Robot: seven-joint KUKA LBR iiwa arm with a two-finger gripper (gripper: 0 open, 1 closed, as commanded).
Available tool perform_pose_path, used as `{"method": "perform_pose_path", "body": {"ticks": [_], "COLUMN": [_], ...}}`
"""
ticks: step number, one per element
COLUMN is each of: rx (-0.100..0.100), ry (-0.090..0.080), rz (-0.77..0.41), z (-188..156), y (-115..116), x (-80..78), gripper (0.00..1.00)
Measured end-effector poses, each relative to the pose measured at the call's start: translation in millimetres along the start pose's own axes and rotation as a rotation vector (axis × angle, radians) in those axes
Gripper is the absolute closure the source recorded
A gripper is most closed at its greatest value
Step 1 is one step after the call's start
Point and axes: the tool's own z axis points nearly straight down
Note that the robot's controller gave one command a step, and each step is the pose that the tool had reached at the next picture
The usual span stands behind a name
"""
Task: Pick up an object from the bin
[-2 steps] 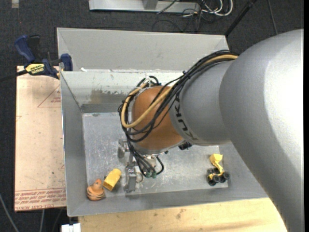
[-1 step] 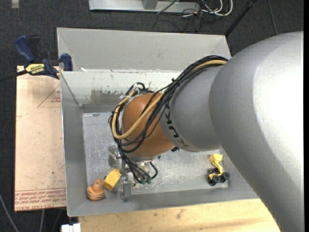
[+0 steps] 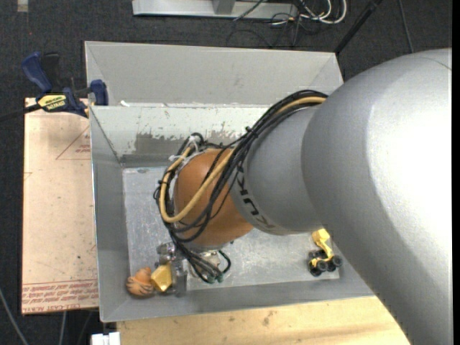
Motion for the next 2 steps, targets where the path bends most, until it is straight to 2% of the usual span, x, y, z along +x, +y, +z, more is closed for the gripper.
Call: {"method": "perform_pose_path", "body": {"ticks": [1, 2], "rx": [0.0, 0.0], "ry": [0.0, 0.006], "rz": [0.0, -0.014], "z": [0, -50], "y": [0, -15], "x": [0.0, -19.7], "gripper": [1.0, 1.0]}}
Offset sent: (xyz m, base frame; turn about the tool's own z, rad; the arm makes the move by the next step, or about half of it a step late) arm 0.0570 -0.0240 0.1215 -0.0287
